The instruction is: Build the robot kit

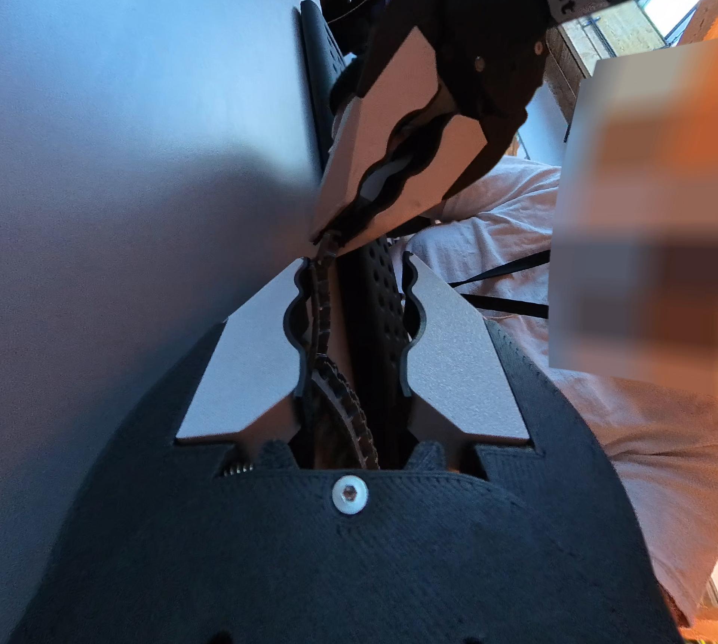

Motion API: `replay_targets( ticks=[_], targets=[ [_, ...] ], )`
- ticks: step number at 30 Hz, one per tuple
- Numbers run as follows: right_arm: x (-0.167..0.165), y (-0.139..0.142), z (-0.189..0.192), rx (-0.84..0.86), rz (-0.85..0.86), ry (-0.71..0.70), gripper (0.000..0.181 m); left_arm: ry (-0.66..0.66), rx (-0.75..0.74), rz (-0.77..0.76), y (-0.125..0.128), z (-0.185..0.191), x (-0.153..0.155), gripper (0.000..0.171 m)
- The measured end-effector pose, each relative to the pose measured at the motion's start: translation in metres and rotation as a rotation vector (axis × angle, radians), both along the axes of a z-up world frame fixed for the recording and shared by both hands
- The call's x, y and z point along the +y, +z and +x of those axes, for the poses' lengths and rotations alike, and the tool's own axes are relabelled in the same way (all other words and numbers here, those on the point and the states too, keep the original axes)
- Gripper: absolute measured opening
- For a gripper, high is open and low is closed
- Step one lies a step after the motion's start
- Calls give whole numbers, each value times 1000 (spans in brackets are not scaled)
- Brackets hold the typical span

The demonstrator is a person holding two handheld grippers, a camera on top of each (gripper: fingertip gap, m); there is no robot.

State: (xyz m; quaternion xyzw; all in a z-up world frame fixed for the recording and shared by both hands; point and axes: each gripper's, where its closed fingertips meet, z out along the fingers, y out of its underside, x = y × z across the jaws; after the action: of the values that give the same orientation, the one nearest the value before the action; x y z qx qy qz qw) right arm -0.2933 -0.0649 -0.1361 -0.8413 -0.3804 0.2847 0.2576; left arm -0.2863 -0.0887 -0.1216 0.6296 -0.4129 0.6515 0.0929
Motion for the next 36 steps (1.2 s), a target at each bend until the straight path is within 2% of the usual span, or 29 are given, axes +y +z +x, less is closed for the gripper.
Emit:
replay_targets(
  ticks=[7, 12, 18, 25, 36],
  targets=[
    [0, 0, 0, -139, 91, -50, 4, -7, 9, -30, 0, 0, 0, 47],
    [3, -1, 2, -239, 176, -99, 4, -10, -1, -79, 5, -1, 1, 60],
    [5, -1, 3, -352, 250, -150, 3, 4, -8, -111, 8, 0, 3, 66],
    [6, -2, 3, -448, 273, -203, 3, 25, 9, -72, 3, 1, 4, 61],
    [5, -5, 4, -510, 288, -240, 2, 27, 5, -18, 1, 2, 1, 67]
  ],
)
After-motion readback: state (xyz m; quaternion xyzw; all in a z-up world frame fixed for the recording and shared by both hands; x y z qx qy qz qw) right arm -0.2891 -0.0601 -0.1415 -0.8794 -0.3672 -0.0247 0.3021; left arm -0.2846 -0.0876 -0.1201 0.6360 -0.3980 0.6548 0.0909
